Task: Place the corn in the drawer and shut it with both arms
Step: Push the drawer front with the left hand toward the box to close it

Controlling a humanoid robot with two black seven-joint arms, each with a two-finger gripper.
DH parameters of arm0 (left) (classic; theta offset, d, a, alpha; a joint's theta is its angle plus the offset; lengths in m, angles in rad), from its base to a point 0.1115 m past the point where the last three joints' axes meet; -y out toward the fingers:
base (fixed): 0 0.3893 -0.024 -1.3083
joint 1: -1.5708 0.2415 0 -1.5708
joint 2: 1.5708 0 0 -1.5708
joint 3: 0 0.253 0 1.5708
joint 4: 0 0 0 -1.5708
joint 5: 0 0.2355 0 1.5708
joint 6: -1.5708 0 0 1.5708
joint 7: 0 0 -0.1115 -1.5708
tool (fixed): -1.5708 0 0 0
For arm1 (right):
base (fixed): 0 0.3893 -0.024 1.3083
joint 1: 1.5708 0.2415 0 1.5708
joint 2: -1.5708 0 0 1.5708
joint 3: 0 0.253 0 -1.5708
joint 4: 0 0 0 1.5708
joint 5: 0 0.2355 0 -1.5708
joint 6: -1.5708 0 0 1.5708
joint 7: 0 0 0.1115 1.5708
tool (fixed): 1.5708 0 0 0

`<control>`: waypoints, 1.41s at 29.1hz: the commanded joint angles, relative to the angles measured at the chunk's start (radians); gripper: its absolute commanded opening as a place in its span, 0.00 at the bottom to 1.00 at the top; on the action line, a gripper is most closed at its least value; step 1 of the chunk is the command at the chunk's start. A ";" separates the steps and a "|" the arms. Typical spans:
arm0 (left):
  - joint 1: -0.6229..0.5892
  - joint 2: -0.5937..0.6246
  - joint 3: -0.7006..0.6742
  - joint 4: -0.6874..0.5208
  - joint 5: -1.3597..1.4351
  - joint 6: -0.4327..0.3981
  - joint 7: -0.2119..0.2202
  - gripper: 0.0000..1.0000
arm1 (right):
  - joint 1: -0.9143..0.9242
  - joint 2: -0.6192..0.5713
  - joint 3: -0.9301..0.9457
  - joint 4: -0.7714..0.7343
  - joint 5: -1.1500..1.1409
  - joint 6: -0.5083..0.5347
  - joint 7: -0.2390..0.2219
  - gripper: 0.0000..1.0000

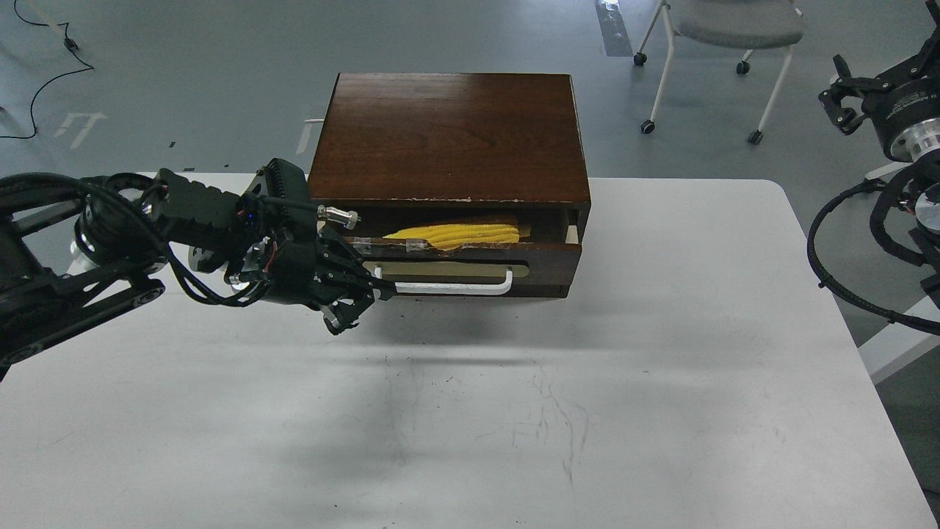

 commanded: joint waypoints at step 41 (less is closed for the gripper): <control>-0.016 -0.106 -0.004 0.011 0.000 0.031 0.001 0.00 | 0.003 -0.002 0.000 0.000 0.000 0.002 0.000 1.00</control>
